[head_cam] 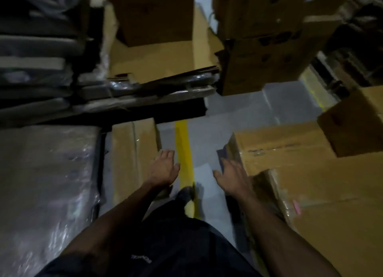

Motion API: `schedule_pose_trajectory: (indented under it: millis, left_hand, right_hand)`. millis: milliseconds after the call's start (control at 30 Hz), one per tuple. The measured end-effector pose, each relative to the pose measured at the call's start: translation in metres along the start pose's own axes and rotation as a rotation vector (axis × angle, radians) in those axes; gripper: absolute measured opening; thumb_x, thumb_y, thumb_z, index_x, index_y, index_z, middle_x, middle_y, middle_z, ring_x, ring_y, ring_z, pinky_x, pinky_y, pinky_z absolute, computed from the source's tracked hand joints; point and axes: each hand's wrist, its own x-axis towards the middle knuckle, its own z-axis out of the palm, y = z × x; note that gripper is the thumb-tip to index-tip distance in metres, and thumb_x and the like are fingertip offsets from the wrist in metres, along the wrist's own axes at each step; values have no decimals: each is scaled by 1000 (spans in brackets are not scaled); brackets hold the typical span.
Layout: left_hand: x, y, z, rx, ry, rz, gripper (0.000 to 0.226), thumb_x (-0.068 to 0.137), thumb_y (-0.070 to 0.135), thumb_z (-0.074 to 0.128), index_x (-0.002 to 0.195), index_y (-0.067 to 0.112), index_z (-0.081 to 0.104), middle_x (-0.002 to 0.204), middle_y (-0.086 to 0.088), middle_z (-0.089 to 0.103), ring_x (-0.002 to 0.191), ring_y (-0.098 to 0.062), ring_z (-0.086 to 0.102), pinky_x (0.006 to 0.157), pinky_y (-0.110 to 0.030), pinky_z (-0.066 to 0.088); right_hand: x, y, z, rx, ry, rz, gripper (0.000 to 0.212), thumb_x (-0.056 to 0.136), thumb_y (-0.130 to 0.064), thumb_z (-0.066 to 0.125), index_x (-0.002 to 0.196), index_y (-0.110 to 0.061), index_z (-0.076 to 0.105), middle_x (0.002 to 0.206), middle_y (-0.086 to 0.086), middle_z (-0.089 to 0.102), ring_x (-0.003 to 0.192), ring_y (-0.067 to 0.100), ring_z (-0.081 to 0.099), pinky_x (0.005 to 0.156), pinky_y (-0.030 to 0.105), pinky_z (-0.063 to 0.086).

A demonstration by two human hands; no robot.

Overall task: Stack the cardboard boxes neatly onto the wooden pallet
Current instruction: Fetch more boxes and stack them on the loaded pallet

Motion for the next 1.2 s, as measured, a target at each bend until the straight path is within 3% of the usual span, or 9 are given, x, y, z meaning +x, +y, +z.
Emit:
schedule_pose_trajectory:
  millis: [267,400,500,733,867,967,1033,1100,1200]
  left_hand:
    - [-91,-70,2,-163,108,-365,59,99,42,41,146,7,37,146,-14,45,132,-30,44,106,-36,35]
    - [-110,-104,-5,-249,165,-445,75,83,50,29,142,6,42,140,-17,50,129,-32,47,104,-40,39]
    - [-110,-139,-7,-303,177,-481,76,83,52,31,142,5,43,140,-16,51,130,-31,46,106,-40,39]
    - [-73,-247,-18,-527,119,-552,75,91,52,39,146,1,39,146,-19,46,134,-33,44,108,-38,34]
    - [-19,-311,-7,-706,99,-637,66,99,42,52,150,4,33,152,-17,41,138,-33,41,110,-38,33]
    - [28,-349,18,-806,82,-676,58,97,43,55,139,3,49,135,-16,57,127,-34,52,96,-35,41]
    - [57,-373,49,-857,75,-698,64,87,56,53,128,8,59,123,-12,64,117,-33,59,89,-33,45]
    - [86,-394,88,-896,59,-749,74,84,61,55,136,9,54,131,-14,61,118,-34,58,95,-38,46]
    - [125,-416,151,-926,43,-843,63,97,42,57,145,4,41,138,-12,52,124,-33,51,88,-27,36]
  right_hand:
    - [-4,-73,32,-90,-107,-264,64,100,-47,48,153,-13,35,156,9,38,143,28,34,115,38,31]
    - [1,-111,44,-138,-109,-328,65,99,-48,48,152,-13,36,155,9,40,142,28,36,114,40,33]
    - [7,-140,57,-146,-123,-318,64,100,-48,48,153,-15,34,156,7,38,143,28,34,113,40,33]
    - [52,-211,110,64,-193,-61,70,98,-48,52,156,-18,26,160,7,31,144,31,33,113,48,35]
    - [91,-236,149,177,-194,88,74,97,-47,56,158,-19,23,161,5,28,144,31,33,114,48,35]
    - [131,-239,188,251,-206,194,79,96,-48,59,159,-21,19,163,4,26,145,32,32,114,50,34]
    - [162,-233,219,292,-215,245,84,94,-50,61,159,-21,17,163,4,24,145,33,31,114,51,35]
    - [196,-224,254,334,-223,274,89,91,-54,63,159,-22,15,163,5,24,145,33,31,114,51,35]
    - [244,-207,309,393,-235,292,92,89,-52,67,159,-23,15,164,4,22,147,31,29,114,46,35]
